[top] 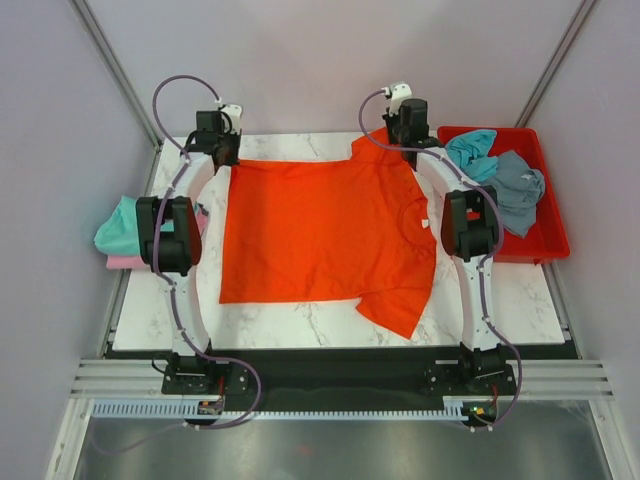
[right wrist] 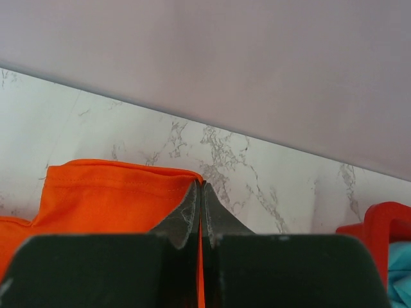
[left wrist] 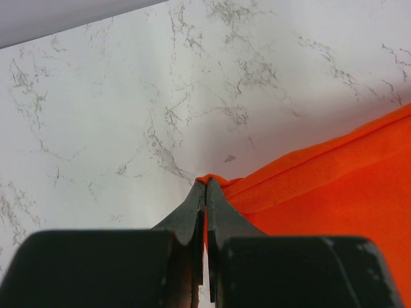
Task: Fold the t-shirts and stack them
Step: Flatten the tshirt out, then fold the tshirt
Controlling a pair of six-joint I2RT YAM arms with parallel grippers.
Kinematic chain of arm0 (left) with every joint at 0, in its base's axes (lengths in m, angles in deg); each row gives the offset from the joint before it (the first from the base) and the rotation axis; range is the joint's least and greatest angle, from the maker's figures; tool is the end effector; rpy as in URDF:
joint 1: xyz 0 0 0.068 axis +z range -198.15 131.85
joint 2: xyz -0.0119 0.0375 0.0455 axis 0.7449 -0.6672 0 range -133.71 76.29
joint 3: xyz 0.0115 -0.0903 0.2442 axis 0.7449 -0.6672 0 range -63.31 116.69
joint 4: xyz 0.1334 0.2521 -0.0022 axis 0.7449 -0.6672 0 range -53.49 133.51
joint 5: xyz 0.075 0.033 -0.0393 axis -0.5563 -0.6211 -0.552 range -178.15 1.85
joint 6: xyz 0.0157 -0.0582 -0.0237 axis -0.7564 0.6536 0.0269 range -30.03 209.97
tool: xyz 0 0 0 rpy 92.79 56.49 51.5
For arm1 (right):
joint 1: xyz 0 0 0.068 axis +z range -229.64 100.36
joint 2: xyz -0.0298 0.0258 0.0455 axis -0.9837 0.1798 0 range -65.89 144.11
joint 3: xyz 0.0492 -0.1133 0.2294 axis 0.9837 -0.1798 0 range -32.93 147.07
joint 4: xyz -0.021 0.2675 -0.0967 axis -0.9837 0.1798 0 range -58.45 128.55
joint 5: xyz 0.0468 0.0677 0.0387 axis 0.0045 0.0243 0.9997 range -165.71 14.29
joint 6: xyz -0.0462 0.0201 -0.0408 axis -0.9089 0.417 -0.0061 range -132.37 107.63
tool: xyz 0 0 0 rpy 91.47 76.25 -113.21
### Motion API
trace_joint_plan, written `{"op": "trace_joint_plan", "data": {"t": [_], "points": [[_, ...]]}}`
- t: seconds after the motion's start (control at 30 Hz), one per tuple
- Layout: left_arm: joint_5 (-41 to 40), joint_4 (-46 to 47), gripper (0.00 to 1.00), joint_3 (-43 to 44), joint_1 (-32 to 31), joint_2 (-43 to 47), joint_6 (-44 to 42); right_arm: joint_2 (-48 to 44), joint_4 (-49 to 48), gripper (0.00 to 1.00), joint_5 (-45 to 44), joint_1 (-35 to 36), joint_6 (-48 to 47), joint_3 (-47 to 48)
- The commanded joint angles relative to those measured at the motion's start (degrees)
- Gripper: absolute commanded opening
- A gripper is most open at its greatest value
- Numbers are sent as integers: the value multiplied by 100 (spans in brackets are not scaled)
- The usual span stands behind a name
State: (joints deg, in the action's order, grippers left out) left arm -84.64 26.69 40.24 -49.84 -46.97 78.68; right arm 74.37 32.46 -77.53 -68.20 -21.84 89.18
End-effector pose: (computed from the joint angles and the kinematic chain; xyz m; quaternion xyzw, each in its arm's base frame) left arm 0.5321 -0.0188 0.2150 0.1145 0.8854 0.0103 0.4503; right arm 0.5948 0.1188 0.2063 -0.1387 0.8025 -0.0029 0.5803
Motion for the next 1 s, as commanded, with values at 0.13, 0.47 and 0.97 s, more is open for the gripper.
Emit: {"op": "trace_joint_plan", "data": {"t": [0.13,0.47,0.97], "points": [[-280,442,2,447,-15,-225,-391,-69,-187,0,-204,16,-204,156],[-70,31,2,395,11,100,-366,-630,243,0,33,-63,-257,-19],[352,-955,2,-1125,46,1691,-471,-3021,612,0,499,-63,-54,-2814]]}}
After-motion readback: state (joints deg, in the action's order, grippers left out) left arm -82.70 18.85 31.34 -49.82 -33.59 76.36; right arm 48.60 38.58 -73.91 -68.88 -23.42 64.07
